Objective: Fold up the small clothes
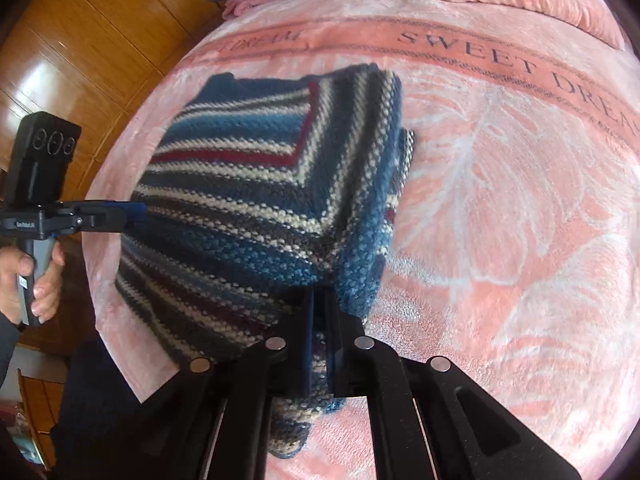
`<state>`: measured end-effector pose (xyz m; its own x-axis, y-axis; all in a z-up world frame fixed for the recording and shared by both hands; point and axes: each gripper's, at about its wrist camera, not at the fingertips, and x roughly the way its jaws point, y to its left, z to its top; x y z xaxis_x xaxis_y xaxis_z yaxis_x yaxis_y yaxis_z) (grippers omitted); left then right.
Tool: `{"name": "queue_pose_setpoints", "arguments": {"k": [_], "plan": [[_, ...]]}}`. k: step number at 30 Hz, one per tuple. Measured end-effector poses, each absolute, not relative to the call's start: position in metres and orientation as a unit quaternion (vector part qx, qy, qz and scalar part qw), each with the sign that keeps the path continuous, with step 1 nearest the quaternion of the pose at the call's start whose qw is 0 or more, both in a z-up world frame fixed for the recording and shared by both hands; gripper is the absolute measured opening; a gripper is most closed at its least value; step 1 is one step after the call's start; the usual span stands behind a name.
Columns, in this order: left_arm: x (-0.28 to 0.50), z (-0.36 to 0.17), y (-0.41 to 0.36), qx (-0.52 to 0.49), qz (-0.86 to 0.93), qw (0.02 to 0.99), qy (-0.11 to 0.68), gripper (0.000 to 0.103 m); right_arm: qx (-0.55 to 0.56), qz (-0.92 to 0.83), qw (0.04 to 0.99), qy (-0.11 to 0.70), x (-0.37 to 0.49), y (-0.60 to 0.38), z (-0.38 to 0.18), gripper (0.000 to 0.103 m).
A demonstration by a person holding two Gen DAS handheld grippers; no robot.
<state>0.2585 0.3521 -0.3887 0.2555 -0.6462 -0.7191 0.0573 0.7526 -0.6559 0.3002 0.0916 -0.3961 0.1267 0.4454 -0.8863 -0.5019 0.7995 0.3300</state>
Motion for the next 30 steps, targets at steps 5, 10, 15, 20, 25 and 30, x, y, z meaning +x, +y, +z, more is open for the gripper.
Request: {"name": "queue_pose_setpoints", "arguments": {"k": [5,10,15,20,25,30], "plan": [[0.250,-0.373,0.356,-0.281,-0.221,0.760,0.543,0.059,-0.011,0.305,0.767,0.564,0.293,0.080,-0.363,0.006],[0.213,-0.359,0.371,-0.270,-0.186,0.784,0.527,0.066,-0.014,0.315,0.765,0.562,0.257,0.076,-0.354,0.005],[0.208,-0.396,0.366,-0.252,-0.154,0.776,0.558,0.064,-0.054,0.284,0.757,0.586,0.253,0.092,-0.400,0.000],[0.198,-0.380,0.371,-0.258,-0.142,0.780,0.552,0.078,-0.038,0.278,0.763,0.582,0.246,0.083,-0.380,0.000],[0.154,-0.355,0.374,-0.194,-0.043,0.800,0.566,0.100,-0.021,0.244,0.776,0.581,0.209,0.066,-0.352,0.040],[0.090,-0.310,0.361,-0.133,0.018,0.838,0.529,0.100,-0.025,0.187,0.801,0.568,0.149,0.057,-0.326,0.092]]}}
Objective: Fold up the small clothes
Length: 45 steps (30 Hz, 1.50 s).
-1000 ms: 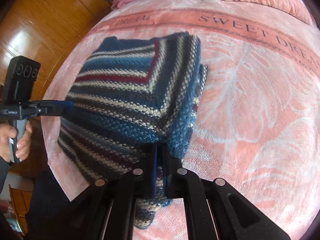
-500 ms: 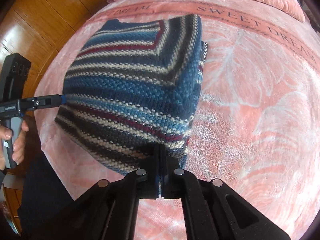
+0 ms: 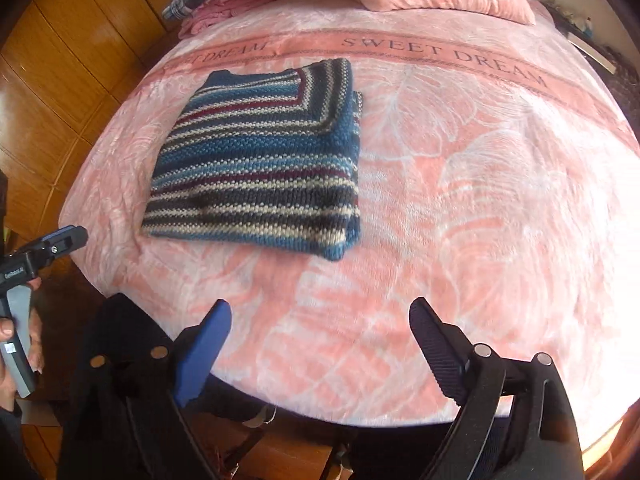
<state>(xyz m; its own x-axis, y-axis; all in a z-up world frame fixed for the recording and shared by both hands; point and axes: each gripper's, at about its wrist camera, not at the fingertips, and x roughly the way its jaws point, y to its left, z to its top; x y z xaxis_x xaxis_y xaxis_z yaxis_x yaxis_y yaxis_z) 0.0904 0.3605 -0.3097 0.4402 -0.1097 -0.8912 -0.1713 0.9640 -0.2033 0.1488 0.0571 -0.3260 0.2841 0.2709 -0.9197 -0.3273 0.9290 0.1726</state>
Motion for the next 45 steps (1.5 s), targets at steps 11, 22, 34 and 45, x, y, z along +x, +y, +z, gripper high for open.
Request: {"name": "queue_pose_setpoints", "arguments": {"k": [11,22,34,45], "plan": [[-0.030,-0.218,0.311,-0.121,0.046,0.858,0.497,0.100,-0.148,0.067,0.867,0.471,0.027,0.065,-0.227,0.099],[-0.109,-0.095,0.284,-0.084,0.011,0.889,0.451,0.100,-0.126,0.090,0.897,0.415,-0.045,0.067,-0.101,0.099],[-0.129,-0.058,0.272,-0.083,0.023,0.890,0.447,0.100,-0.091,0.089,0.911,0.392,-0.066,0.061,-0.047,0.099],[-0.121,-0.076,0.283,-0.101,0.029,0.881,0.462,0.100,-0.095,0.093,0.910,0.393,-0.068,0.072,-0.054,0.099]]}}
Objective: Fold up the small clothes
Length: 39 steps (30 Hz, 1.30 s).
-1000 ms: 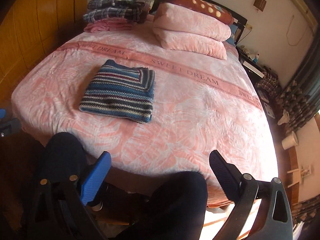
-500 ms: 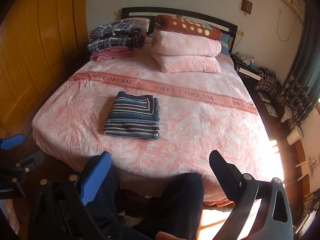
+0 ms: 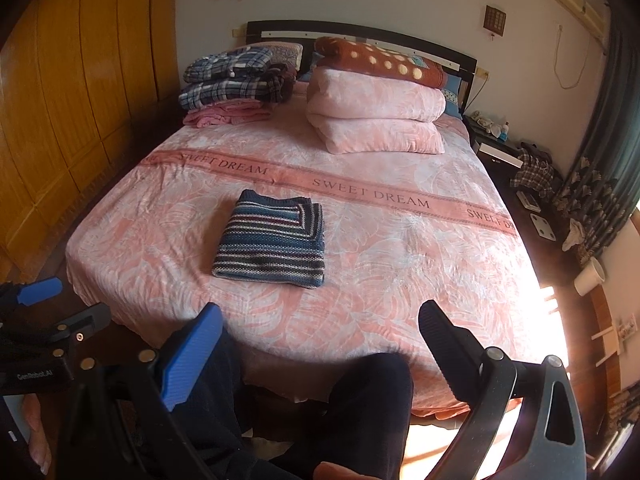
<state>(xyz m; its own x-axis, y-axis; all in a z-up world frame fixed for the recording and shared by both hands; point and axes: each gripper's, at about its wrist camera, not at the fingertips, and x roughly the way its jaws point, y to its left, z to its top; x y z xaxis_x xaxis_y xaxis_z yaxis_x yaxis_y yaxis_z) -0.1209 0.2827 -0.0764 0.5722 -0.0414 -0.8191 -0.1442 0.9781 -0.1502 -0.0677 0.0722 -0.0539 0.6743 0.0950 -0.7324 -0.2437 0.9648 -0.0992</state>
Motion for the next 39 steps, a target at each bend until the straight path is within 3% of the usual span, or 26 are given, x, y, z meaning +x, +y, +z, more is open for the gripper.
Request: {"name": "queue_pose_setpoints", "arguments": {"k": [39], "plan": [[-0.107,-0.083,0.277,-0.087,0.033,0.882,0.461,0.100,-0.092,0.097,0.911,0.391,-0.050,0.077,-0.066,0.099]]}}
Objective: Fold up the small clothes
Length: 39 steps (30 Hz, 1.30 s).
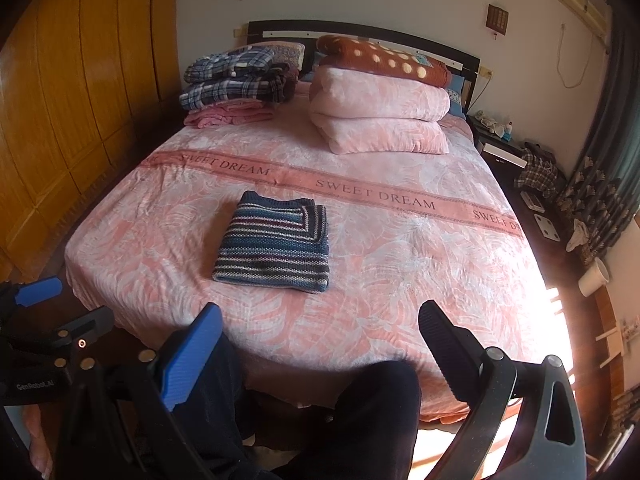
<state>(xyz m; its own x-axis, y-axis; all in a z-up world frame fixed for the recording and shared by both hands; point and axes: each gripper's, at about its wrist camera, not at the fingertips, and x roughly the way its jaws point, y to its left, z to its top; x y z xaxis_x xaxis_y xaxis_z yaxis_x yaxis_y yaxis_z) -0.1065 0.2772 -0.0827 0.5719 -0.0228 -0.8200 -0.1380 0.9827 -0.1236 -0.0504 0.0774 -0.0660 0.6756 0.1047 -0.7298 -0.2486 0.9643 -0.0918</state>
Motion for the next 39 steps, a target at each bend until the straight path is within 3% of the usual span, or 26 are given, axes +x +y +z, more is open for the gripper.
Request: {"name": "queue_pose_setpoints", "arguments": {"k": [39], "plan": [[-0.106,-0.085,0.278,-0.092,0.032,0.881,0.462,0.100,-0.088,0.099,0.908,0.397,-0.044,0.078,-0.081,0.099]]}}
